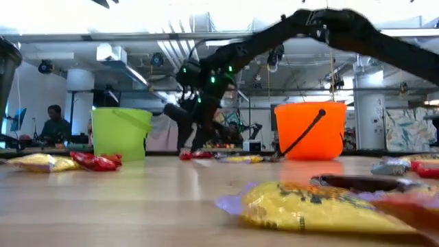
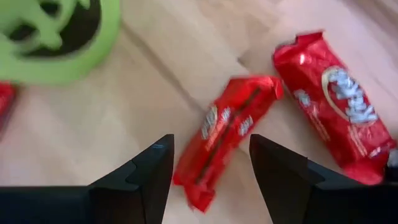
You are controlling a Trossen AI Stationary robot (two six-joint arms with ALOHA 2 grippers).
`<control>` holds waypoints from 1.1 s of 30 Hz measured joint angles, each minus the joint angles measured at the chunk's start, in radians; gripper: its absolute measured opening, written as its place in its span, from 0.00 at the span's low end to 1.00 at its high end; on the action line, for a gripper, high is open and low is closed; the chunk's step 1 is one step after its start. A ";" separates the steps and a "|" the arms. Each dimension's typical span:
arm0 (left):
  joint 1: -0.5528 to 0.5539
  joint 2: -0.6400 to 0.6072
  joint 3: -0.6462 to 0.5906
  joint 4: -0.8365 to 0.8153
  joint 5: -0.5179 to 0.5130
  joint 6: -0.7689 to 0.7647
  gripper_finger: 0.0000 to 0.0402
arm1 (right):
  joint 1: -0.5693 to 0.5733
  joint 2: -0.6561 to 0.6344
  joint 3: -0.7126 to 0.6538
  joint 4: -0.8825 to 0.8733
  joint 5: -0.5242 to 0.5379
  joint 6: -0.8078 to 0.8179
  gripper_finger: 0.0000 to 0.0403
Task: Sort candy by brand, put in halloween buckets
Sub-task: Put the red candy into the black bucket
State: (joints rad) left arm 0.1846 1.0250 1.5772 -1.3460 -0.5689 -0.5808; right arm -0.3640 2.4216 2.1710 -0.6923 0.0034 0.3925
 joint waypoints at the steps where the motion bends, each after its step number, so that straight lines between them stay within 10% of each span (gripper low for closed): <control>1: 0.000 -0.008 0.000 -0.004 -0.001 0.000 0.36 | 0.000 0.001 0.000 0.002 0.009 0.009 0.50; 24: 0.000 -0.013 -0.001 0.000 -0.009 0.062 0.36 | 0.001 -0.034 -0.032 -0.130 -0.145 -0.033 0.08; 33: -0.001 -0.017 -0.065 0.155 0.459 0.326 0.36 | 0.019 -0.284 -0.049 -0.343 -0.369 -0.421 0.08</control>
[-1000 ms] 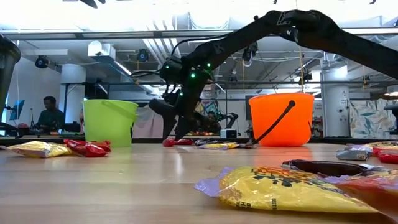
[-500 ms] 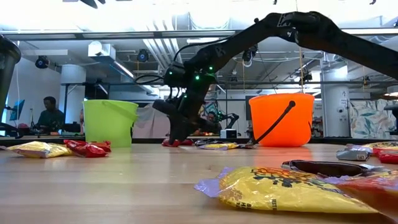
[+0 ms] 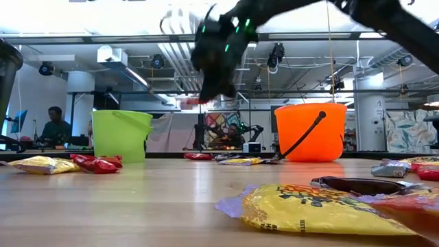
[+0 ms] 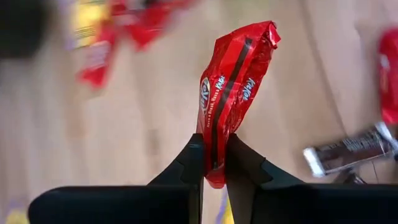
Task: Sort candy by brand, put in halloween buckets
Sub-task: Put the red candy into the black bucket
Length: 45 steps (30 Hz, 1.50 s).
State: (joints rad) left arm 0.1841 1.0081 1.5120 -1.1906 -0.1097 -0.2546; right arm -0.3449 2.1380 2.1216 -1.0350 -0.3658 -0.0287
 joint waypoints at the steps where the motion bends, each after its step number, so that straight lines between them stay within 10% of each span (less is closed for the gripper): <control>1: 0.000 -0.007 -0.027 0.052 0.027 0.024 0.36 | 0.005 -0.035 -0.005 -0.012 -0.023 -0.046 0.08; 18: -0.002 0.032 -0.620 1.157 0.220 -0.155 0.36 | 0.171 -0.385 -0.122 0.153 0.077 -0.195 0.06; 28: -0.006 0.062 -0.599 1.186 0.259 -0.165 0.33 | 0.172 -0.382 -0.130 0.155 0.075 -0.192 0.06; 35: -0.006 0.061 -0.596 1.171 0.250 -0.171 0.06 | 0.171 -0.382 -0.130 0.156 0.078 -0.205 0.06; 45: -0.006 -0.020 -0.596 1.066 0.286 -0.263 0.04 | 0.165 -0.382 -0.130 0.159 0.078 -0.127 0.30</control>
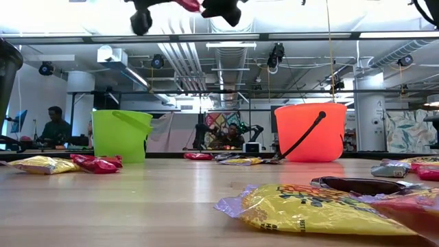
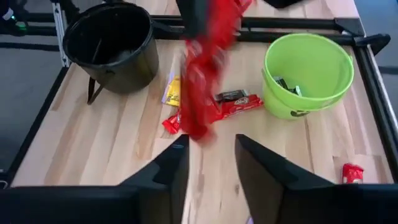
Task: Sort candy by brand, put in halloween buckets
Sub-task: Put the red candy into the black bucket
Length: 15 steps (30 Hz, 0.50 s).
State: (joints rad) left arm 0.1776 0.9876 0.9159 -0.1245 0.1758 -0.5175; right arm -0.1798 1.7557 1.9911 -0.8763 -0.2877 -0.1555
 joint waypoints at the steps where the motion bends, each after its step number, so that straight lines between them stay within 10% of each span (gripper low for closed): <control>1: 0.000 -0.021 0.003 -0.044 0.023 -0.024 0.04 | -0.002 0.000 0.000 -0.003 0.002 0.005 0.33; 8: -0.119 -0.065 0.238 -0.671 0.103 -0.261 0.04 | -0.035 0.000 0.000 -0.027 0.004 0.005 0.45; 15: -0.520 0.076 0.480 -1.201 0.071 -0.591 0.04 | -0.064 -0.001 -0.025 -0.031 0.003 0.015 0.47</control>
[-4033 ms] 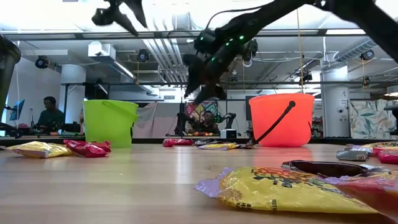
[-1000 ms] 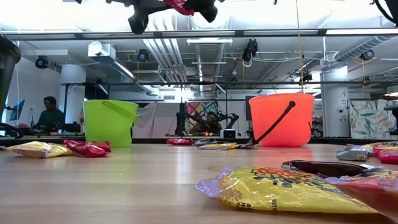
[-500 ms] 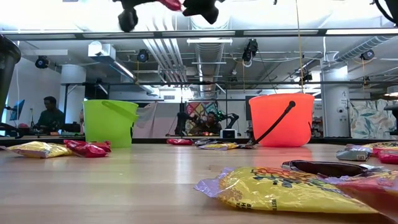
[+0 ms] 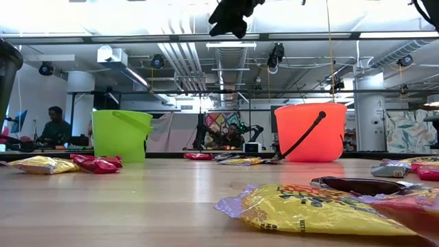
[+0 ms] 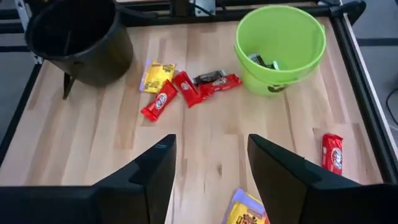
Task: Sort candy by brand, put in halloween buckets
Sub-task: Put the red candy into the black bucket, then put the yellow candy into the orange bucket
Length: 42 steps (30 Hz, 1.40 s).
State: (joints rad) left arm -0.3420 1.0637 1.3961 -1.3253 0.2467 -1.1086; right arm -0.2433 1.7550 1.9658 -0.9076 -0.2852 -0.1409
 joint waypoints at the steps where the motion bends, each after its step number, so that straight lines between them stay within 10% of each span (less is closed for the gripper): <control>1: -0.063 0.020 0.003 -0.017 -0.004 -0.034 0.04 | -0.001 0.000 -0.007 0.000 0.000 0.000 0.47; 8: -0.332 0.158 -0.053 0.007 -0.088 -0.134 0.06 | -0.009 0.015 -0.104 0.017 -0.003 0.033 0.47; 29: -0.345 0.228 -0.121 0.048 -0.116 -0.131 0.36 | -0.048 0.063 -0.247 0.041 -0.001 0.235 0.47; 42: -0.239 0.043 0.049 -0.029 -0.816 0.056 0.30 | -0.055 0.218 -0.243 -0.050 0.114 0.274 0.47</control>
State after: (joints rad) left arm -0.5810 1.1068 1.4454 -1.3547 -0.5694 -1.0528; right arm -0.2981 1.9734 1.7225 -0.9571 -0.1709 0.1331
